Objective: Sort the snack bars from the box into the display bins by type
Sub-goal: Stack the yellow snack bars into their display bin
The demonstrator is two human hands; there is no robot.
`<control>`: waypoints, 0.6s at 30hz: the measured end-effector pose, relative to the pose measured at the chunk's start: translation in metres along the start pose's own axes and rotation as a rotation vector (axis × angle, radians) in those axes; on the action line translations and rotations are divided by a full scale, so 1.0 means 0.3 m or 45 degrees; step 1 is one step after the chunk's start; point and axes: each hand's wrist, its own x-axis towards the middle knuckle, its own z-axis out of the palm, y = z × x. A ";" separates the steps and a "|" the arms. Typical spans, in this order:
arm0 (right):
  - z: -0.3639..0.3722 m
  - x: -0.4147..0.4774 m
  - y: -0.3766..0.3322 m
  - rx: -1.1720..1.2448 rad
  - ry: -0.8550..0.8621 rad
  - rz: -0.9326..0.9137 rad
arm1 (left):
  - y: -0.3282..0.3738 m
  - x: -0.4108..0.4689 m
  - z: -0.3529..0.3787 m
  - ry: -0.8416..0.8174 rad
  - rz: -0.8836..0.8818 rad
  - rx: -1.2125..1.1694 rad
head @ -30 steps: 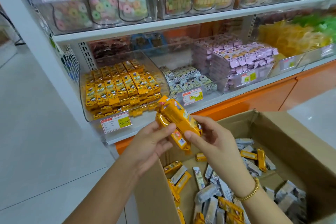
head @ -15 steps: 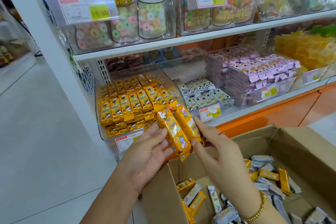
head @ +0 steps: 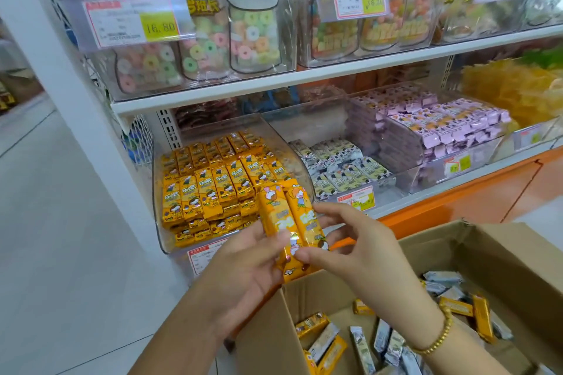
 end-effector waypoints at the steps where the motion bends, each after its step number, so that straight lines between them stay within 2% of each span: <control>1: 0.005 0.004 -0.003 0.011 -0.002 -0.006 | -0.004 0.000 0.010 -0.013 0.018 0.063; 4: -0.015 0.018 0.012 0.071 0.012 0.042 | -0.014 0.005 0.010 0.159 0.050 0.276; 6: -0.055 0.033 0.033 0.007 0.130 0.065 | -0.012 0.007 -0.016 0.349 0.059 0.649; 7: -0.078 0.043 0.037 -0.119 0.196 0.006 | -0.004 0.004 -0.033 0.406 0.053 0.858; 9: -0.117 0.066 0.029 -0.408 0.222 -0.252 | 0.014 -0.005 -0.066 0.431 0.025 1.085; 12: -0.124 0.101 0.000 -0.637 -0.055 -0.531 | 0.043 -0.016 -0.068 0.330 -0.068 1.054; 14: -0.104 0.108 -0.013 -0.721 -0.241 -0.588 | 0.050 -0.011 -0.061 0.321 -0.072 0.818; 18: -0.091 0.085 -0.022 -0.635 -0.365 -0.606 | 0.067 0.004 -0.048 0.392 -0.012 0.458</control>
